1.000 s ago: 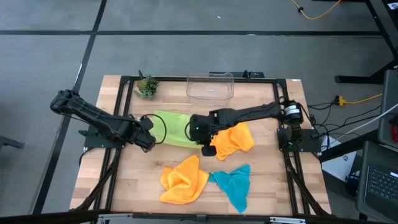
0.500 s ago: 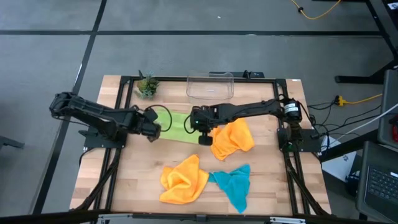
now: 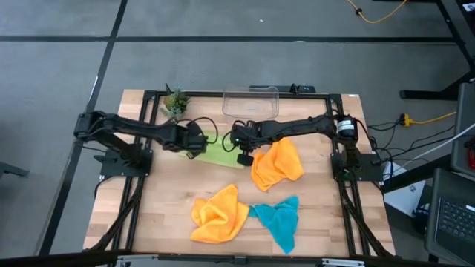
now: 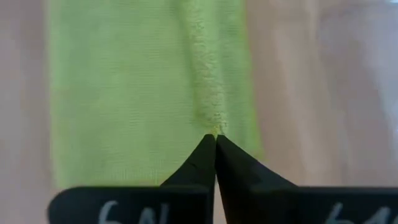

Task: Fold microfiber towels
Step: Fold the green microfiber cloth

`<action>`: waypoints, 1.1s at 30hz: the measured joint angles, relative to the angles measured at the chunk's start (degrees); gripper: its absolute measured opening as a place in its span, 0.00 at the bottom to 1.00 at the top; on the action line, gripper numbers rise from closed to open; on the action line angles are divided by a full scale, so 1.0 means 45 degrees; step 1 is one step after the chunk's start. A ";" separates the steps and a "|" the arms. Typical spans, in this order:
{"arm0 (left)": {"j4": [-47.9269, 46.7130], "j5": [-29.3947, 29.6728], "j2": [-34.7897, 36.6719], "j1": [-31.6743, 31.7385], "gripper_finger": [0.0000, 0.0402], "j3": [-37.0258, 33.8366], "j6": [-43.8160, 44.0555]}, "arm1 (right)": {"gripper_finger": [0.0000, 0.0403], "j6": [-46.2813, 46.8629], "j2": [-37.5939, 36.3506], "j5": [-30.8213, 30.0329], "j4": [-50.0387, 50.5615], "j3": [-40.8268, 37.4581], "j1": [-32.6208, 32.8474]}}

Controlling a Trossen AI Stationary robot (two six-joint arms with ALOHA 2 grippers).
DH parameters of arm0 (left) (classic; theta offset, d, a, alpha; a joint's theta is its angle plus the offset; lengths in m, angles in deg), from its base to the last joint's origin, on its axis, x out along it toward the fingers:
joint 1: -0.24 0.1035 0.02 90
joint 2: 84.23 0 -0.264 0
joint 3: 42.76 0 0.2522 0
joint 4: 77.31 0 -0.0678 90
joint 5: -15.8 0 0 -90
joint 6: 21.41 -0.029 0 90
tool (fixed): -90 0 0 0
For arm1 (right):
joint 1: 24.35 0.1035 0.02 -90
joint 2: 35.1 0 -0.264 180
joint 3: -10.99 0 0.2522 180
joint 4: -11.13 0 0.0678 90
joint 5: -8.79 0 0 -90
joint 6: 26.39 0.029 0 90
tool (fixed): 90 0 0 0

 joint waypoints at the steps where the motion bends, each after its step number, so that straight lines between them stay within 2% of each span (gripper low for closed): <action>1: 0.0107 0.0008 -0.0137 0.0135 0.01 0.0000 -0.0047 | 0.06 0.0001 0.0000 -0.0229 -0.0117 -0.0090 -0.0063; 5: 0.0204 0.0008 -0.0498 0.0606 0.06 0.0000 -0.0159 | 0.19 -0.0046 0.0000 -0.1161 -0.0087 -0.0226 -0.0295; 10: 0.0240 0.0013 -0.0500 0.0887 0.13 0.0005 -0.0395 | 0.36 -0.0079 0.0000 -0.1198 -0.0023 -0.0226 -0.0489; 14: 0.0340 0.0076 -0.0500 0.1106 0.20 0.0005 -0.1134 | 0.45 -0.0058 0.0000 -0.1191 -0.0035 -0.0226 -0.0530; 21: 0.0693 0.0821 -0.0496 0.1388 0.26 0.0427 -0.1913 | 0.48 -0.0339 0.0000 -0.1194 -0.0022 -0.0221 -0.0530; 25: -0.0322 0.0047 -0.0496 0.1093 0.26 0.1490 -0.1707 | 0.48 -0.0300 0.0000 -0.1040 0.0272 -0.0221 -0.0530; 33: -0.3186 -0.2029 -0.0481 -0.0109 0.26 0.2851 0.0179 | 0.48 -0.0309 -0.0002 0.1979 0.1504 -0.0212 -0.0454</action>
